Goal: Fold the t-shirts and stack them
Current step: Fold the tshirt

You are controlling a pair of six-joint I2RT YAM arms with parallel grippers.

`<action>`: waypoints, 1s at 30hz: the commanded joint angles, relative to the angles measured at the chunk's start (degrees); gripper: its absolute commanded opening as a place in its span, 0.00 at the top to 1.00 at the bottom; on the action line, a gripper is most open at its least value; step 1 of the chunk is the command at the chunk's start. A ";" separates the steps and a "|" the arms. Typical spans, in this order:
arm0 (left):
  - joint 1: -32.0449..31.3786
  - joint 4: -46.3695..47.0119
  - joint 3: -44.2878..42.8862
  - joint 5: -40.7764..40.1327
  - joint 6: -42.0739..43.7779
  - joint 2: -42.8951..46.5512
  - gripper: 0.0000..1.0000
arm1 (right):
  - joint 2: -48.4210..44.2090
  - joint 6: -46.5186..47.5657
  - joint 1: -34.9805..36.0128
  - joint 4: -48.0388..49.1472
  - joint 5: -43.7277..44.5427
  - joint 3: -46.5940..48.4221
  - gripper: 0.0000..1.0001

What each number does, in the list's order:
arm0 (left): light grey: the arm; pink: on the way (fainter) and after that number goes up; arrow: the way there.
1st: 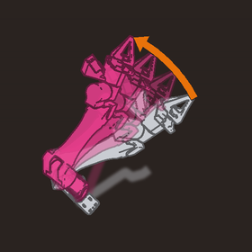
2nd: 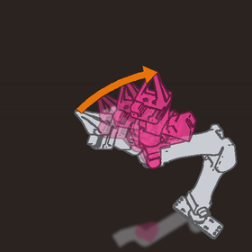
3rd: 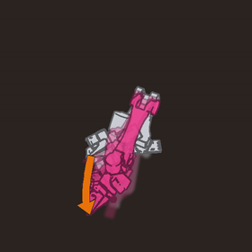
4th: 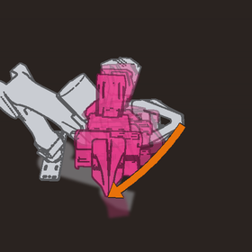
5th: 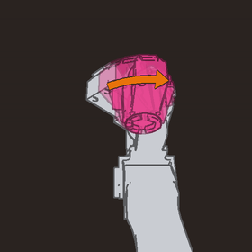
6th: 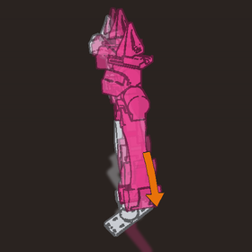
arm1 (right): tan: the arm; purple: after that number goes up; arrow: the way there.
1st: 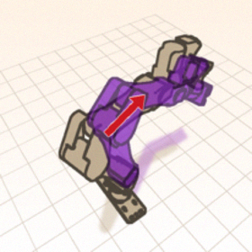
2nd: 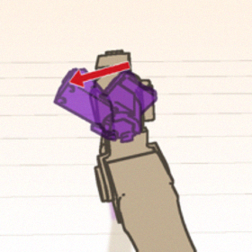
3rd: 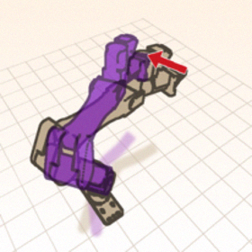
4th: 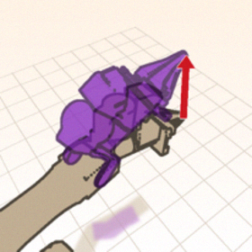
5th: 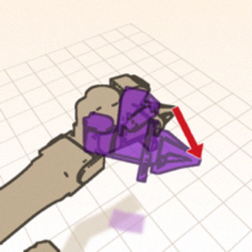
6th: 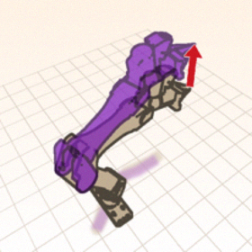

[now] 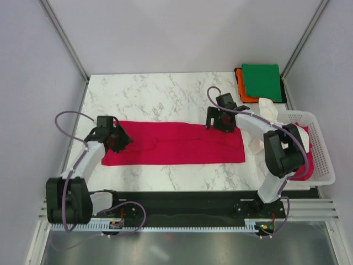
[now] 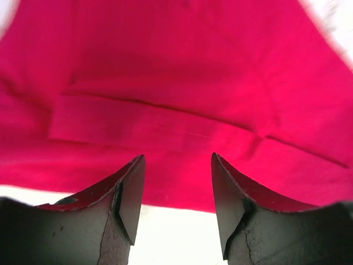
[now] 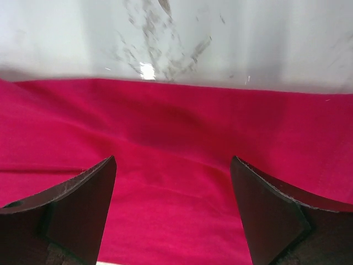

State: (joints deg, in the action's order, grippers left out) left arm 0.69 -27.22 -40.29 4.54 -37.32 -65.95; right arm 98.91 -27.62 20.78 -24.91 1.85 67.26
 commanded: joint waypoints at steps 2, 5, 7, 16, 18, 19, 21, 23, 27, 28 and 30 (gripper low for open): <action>-3.06 3.58 -1.18 -2.60 -2.41 -13.20 0.43 | 5.40 1.07 -0.21 -1.90 -0.97 0.24 0.09; -3.15 3.58 -7.66 -4.01 -1.62 -24.69 0.43 | 6.55 1.51 0.14 -3.91 -1.66 -0.90 0.09; -3.41 3.06 -11.19 -3.66 -0.91 -29.82 0.45 | 6.03 1.34 0.49 -4.27 -5.44 -3.45 0.08; -9.38 -5.46 -40.35 -7.00 -5.83 -53.46 0.53 | -3.46 -16.28 18.97 -1.92 -16.41 -14.18 0.07; -11.49 -7.39 -55.97 -1.85 -4.00 -62.48 0.51 | -2.85 -21.14 26.65 1.96 -19.24 -11.30 0.07; -12.20 -10.63 -62.73 0.54 -2.07 -66.20 0.50 | -2.24 -23.43 33.21 1.97 -20.47 -8.84 0.06; -14.57 -20.62 -89.68 2.15 4.15 -74.45 0.44 | -2.14 -23.28 37.39 -3.11 -20.49 -0.35 0.03; -15.62 -30.25 -110.07 2.32 7.07 -81.78 0.38 | -5.29 -20.12 38.73 -11.77 -15.24 4.61 0.02; -15.54 -23.16 -99.84 4.43 10.25 -70.05 0.33 | -10.23 -14.76 35.84 -20.52 -9.33 14.27 0.02; -15.45 -21.31 -96.15 4.26 10.51 -66.19 0.32 | -10.32 -13.88 33.91 -21.23 -8.88 15.34 0.02; -15.45 -19.80 -88.14 2.07 11.13 -57.56 0.31 | -9.27 -11.77 32.06 -22.90 -7.39 17.01 0.02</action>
State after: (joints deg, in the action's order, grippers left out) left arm -15.92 -47.51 -133.62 7.44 -30.74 -137.69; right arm 90.91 -42.70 56.12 -39.99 -10.74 80.68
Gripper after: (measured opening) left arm 0.687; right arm 0.982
